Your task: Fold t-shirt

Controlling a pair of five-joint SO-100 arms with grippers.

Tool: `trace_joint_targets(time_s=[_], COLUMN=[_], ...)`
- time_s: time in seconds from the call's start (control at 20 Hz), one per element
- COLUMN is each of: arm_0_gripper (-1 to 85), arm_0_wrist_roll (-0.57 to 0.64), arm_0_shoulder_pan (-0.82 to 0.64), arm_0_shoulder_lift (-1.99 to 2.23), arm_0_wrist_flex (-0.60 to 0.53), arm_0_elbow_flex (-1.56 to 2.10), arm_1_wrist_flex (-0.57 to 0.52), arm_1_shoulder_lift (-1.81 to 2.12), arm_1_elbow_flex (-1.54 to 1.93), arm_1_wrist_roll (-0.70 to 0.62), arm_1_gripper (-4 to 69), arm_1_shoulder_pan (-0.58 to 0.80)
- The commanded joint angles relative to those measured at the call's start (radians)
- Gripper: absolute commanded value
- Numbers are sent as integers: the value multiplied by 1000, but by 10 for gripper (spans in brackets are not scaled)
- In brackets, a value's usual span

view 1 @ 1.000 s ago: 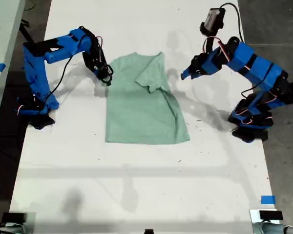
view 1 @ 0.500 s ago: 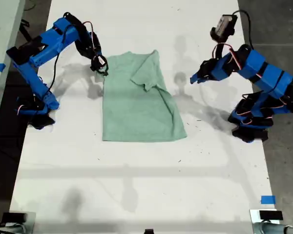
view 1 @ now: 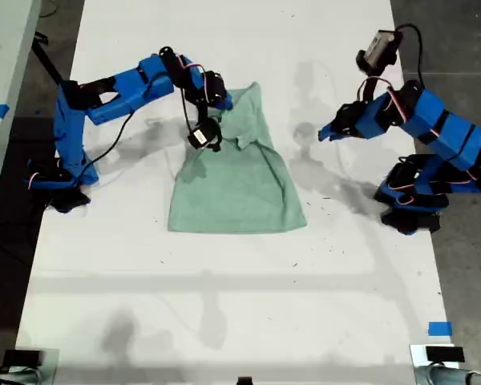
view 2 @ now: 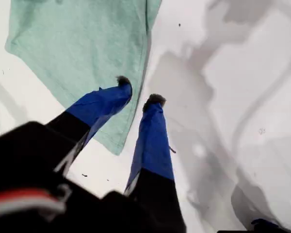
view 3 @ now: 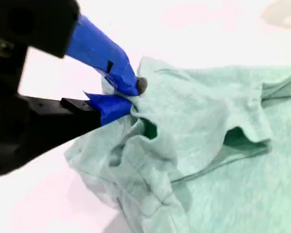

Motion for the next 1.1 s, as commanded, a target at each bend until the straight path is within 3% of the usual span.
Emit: trace_joint_targets(time_s=[0.0,0.15,0.35,0.4,0.5,0.75,0.9,1.05], arm_0_gripper=[334,372,368,366,355,344,344,343], arm_0_wrist_roll=[46,123,146,140,92,-169,-310,-374], arm_0_shoulder_pan=[6,-6,18,52,143,403,548,626], arm_0_shoulder_lift=[-28,135,463,569,801,1083,1074,1037], arm_0_wrist_flex=[-49,54,259,267,198,101,75,60], arm_0_elbow_flex=[-137,-129,35,164,489,1058,1157,1164], arm_1_wrist_flex=[6,-15,-86,-115,-204,-370,-491,-598], arm_1_shoulder_lift=[74,127,137,137,130,0,-135,-319], arm_1_elbow_flex=[21,104,204,235,301,393,411,407], arm_1_wrist_roll=[21,37,54,67,107,195,239,259], arm_1_gripper=[126,202,232,236,238,243,248,255], arm_1_shoulder_pan=[-25,-51,-156,-198,-288,-463,-531,-571])
